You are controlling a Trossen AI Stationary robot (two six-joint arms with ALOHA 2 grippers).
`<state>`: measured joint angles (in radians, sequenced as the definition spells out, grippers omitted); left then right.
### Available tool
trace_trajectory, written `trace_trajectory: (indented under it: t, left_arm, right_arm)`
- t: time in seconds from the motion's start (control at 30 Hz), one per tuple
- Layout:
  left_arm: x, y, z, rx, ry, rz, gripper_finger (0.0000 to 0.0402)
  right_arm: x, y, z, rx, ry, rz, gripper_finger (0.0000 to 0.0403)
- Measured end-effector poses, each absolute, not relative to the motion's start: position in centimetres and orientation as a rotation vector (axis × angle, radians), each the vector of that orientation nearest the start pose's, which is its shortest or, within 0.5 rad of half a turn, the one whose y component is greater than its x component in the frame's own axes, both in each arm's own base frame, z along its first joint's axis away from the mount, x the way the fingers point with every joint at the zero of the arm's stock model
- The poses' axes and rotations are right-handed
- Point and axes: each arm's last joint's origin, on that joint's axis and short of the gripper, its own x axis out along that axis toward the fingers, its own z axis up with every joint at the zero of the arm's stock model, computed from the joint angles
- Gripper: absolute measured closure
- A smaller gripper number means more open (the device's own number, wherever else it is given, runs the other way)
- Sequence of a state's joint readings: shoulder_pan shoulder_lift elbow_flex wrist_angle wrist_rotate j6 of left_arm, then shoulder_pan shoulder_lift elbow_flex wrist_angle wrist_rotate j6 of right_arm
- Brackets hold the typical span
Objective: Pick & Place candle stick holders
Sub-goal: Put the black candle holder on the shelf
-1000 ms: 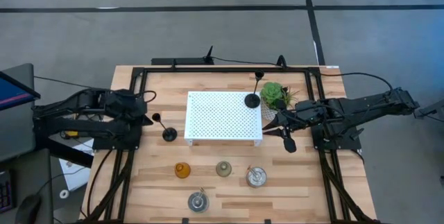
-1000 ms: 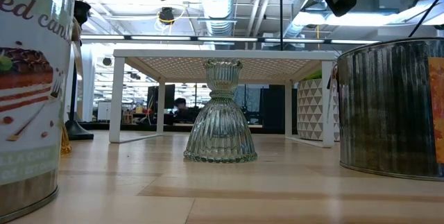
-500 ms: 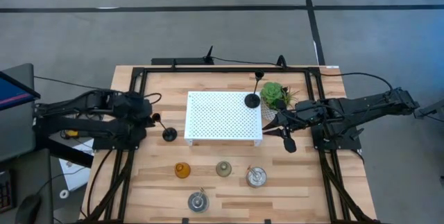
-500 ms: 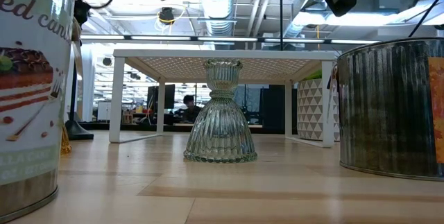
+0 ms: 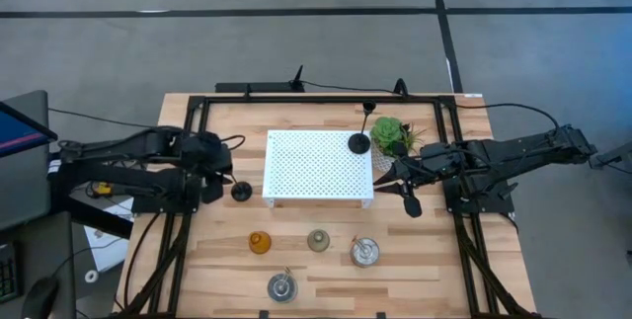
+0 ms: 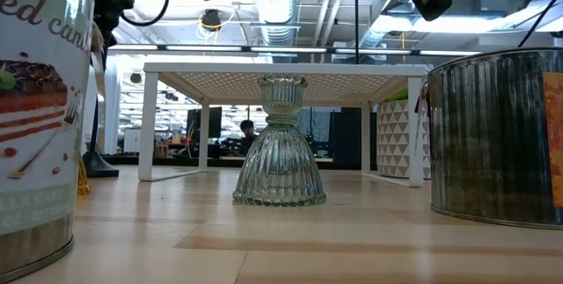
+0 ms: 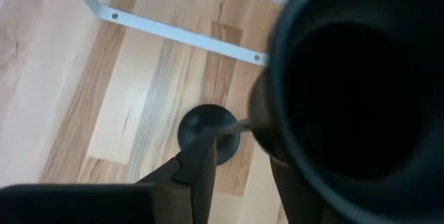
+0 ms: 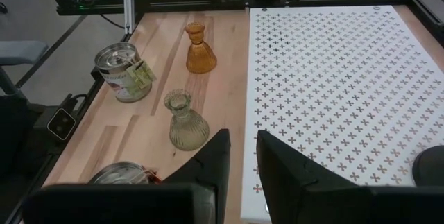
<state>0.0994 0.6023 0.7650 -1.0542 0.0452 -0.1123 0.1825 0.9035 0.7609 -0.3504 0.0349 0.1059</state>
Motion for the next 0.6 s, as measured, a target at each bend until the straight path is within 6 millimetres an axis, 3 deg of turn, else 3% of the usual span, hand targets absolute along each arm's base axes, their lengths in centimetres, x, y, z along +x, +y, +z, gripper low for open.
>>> trace_trajectory:
  t: [0.6]
  left_arm:
    - [9.97, 0.86, 27.52, -0.171, 0.903, 0.102, 0.0264]
  right_arm:
    - [18.98, 3.40, 28.97, 0.050, 0.498, 0.119, 0.0338]
